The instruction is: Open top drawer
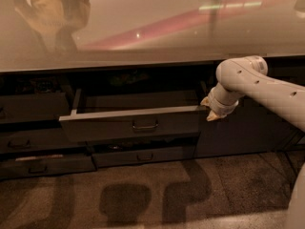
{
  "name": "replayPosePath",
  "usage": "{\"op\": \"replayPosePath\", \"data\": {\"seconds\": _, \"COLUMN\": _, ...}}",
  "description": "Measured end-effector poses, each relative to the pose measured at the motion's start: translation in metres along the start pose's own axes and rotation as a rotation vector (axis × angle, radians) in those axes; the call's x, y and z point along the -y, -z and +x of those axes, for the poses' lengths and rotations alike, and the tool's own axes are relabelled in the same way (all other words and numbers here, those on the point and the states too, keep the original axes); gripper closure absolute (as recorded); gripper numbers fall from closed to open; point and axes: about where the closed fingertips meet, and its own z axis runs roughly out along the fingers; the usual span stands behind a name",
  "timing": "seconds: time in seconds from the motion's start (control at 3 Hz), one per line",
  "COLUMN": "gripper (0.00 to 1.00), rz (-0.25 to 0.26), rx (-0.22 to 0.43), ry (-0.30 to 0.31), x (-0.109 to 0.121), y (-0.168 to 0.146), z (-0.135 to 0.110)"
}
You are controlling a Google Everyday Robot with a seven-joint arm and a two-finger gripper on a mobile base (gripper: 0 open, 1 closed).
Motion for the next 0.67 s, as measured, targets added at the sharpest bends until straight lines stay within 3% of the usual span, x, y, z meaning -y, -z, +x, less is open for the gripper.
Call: {"op": "replayPosePath", "data": {"seconds": 0.67, "gripper": 1.00, "rz": -0.002, "rx": 0.006, "ry": 0.006, "x": -0.0087, "y": 0.0009, "z": -0.0018}}
